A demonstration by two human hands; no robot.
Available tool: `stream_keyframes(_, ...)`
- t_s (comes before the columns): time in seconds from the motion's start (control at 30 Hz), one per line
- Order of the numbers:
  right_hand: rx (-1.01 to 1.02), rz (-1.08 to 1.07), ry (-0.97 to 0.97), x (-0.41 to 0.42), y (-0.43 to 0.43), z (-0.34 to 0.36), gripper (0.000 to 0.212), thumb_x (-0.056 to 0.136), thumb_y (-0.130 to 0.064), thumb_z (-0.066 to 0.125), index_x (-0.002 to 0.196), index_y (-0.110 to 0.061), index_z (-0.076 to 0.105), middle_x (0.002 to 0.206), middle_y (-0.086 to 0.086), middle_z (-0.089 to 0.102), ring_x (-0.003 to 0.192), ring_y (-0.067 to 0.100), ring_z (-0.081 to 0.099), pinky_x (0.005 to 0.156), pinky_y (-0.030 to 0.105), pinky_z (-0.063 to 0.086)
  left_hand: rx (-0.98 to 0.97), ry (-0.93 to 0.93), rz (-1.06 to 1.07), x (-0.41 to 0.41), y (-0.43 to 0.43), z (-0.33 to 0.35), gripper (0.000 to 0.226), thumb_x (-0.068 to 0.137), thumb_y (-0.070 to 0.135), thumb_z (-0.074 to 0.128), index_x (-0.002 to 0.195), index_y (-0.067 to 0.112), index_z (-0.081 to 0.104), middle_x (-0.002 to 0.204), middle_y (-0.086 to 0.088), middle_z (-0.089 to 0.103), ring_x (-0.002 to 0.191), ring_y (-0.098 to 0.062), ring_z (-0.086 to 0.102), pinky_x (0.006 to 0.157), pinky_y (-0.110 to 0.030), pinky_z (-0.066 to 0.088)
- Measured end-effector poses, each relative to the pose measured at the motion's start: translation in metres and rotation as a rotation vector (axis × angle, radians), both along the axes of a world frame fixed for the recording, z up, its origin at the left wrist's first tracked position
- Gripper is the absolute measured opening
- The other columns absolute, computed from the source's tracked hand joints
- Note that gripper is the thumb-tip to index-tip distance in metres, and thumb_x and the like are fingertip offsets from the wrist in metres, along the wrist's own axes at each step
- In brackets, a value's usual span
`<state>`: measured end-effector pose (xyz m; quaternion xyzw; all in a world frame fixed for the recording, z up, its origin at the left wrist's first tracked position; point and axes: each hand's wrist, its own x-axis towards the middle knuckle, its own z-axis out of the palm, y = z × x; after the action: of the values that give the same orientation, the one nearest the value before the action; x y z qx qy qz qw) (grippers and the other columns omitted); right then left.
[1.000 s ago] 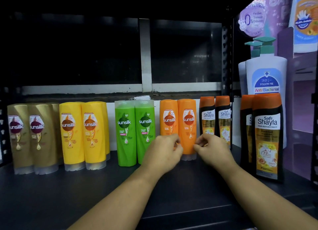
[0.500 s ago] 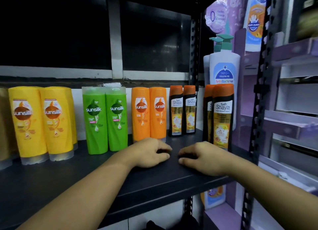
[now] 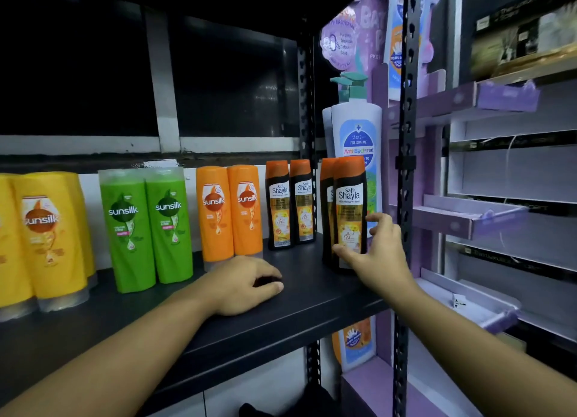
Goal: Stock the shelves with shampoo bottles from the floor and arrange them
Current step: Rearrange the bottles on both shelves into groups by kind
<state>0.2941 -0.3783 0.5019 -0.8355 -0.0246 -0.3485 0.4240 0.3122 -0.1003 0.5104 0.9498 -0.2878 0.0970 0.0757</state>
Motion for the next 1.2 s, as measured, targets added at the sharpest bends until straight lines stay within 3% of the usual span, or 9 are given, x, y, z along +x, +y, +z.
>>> stream_keyframes(0.07, 0.081, 0.065, 0.05, 0.009, 0.0, -0.003, 0.085, 0.075, -0.038, 0.087, 0.135, -0.031, 0.028, 0.128, 0.003, 0.046, 0.115, 0.02, 0.052, 0.1, 0.041, 0.048, -0.007, -0.025, 0.009, 0.001, -0.001, 0.0, 0.036, 0.099, 0.058, 0.049, 0.124, 0.039, 0.067, 0.118, 0.023, 0.064, 0.108, 0.002, 0.057, 0.099, -0.034, 0.051)
stream_keyframes(0.27, 0.061, 0.064, 0.068, 0.029, 0.001, -0.018, 0.078, 0.085, -0.037, 0.076, 0.142, -0.033, 0.023, 0.137, -0.002, 0.056, 0.125, 0.022, 0.055, 0.102, 0.05, 0.049, -0.014, -0.008, 0.049, 0.013, -0.04, 0.018, 0.03, 0.099, 0.049, 0.06, 0.121, 0.031, 0.068, 0.112, 0.013, 0.067, 0.101, -0.004, 0.062, 0.092, -0.034, 0.056)
stream_keyframes(0.33, 0.054, 0.064, 0.077, 0.033, 0.0, -0.017, 0.078, 0.086, -0.036, 0.075, 0.143, -0.032, 0.022, 0.138, -0.001, 0.055, 0.126, 0.023, 0.054, 0.103, 0.051, 0.048, -0.183, 0.02, 0.094, 0.033, -0.062, 0.02, 0.048, 0.097, 0.048, 0.064, 0.141, 0.03, 0.056, 0.127, 0.007, 0.064, 0.112, -0.011, 0.062, 0.099, -0.036, 0.054)
stream_keyframes(0.4, 0.049, 0.063, 0.075, 0.033, 0.0, -0.017, 0.078, 0.086, -0.035, 0.075, 0.144, -0.031, 0.023, 0.139, -0.002, 0.054, 0.128, 0.022, 0.053, 0.103, 0.051, 0.048, -0.353, 0.149, 0.127, 0.048, -0.084, 0.021, 0.074, 0.095, 0.045, 0.068, 0.157, 0.032, 0.03, 0.146, 0.003, 0.053, 0.125, -0.017, 0.058, 0.109, -0.041, 0.049)
stream_keyframes(0.5, 0.026, 0.045, 0.069, 0.034, -0.001, -0.02, 0.079, 0.087, -0.033, 0.075, 0.146, -0.028, 0.024, 0.141, -0.002, 0.053, 0.129, 0.022, 0.051, 0.103, 0.05, 0.047, -0.563, 0.372, 0.043, 0.06, -0.111, 0.02, 0.091, 0.096, 0.021, 0.07, 0.161, 0.041, 0.01, 0.163, -0.001, 0.036, 0.143, -0.023, 0.046, 0.118, -0.048, 0.039)
stream_keyframes(0.63, 0.056, 0.059, 0.09, 0.039, -0.004, -0.019, 0.076, 0.085, -0.028, 0.077, 0.142, -0.032, 0.026, 0.129, -0.005, 0.058, 0.12, 0.02, 0.056, 0.099, 0.047, 0.05, -0.76, 0.426, 0.003, 0.073, -0.127, 0.021, 0.093, 0.093, -0.001, 0.066, 0.158, 0.043, 0.018, 0.16, -0.004, 0.041, 0.147, -0.026, 0.04, 0.117, -0.052, 0.04)
stream_keyframes(0.83, 0.098, 0.192, 0.21, 0.049, -0.012, -0.006, 0.056, 0.091, -0.013, 0.072, 0.127, -0.031, 0.032, 0.101, -0.018, 0.057, 0.09, 0.002, 0.055, 0.085, 0.03, 0.043, -0.745, 0.354, 0.082, 0.08, -0.118, 0.021, 0.091, 0.085, 0.018, 0.071, 0.153, 0.049, 0.019, 0.143, 0.011, 0.047, 0.133, -0.016, 0.046, 0.113, -0.046, 0.043)
stream_keyframes(1.03, 0.017, 0.22, 0.341, 0.085, -0.006, 0.014, 0.047, 0.092, -0.016, 0.072, 0.122, -0.023, 0.037, 0.113, -0.002, 0.063, 0.105, 0.019, 0.061, 0.093, 0.035, 0.048, -0.705, 0.213, 0.243, 0.08, -0.087, 0.022, 0.088, 0.096, 0.006, 0.062, 0.16, 0.035, 0.009, 0.15, 0.0, 0.049, 0.133, -0.022, 0.051, 0.104, -0.036, 0.046)
stream_keyframes(1.2, -0.077, 0.202, 0.393, 0.122, 0.007, 0.03, 0.058, 0.089, -0.023, 0.075, 0.132, -0.018, 0.036, 0.121, 0.003, 0.059, 0.115, 0.024, 0.057, 0.098, 0.037, 0.046, -0.758, 0.12, 0.286, 0.082, -0.082, 0.015, 0.069, 0.097, 0.004, 0.061, 0.152, 0.031, 0.028, 0.142, 0.002, 0.056, 0.113, -0.011, 0.051, 0.092, -0.028, 0.043)
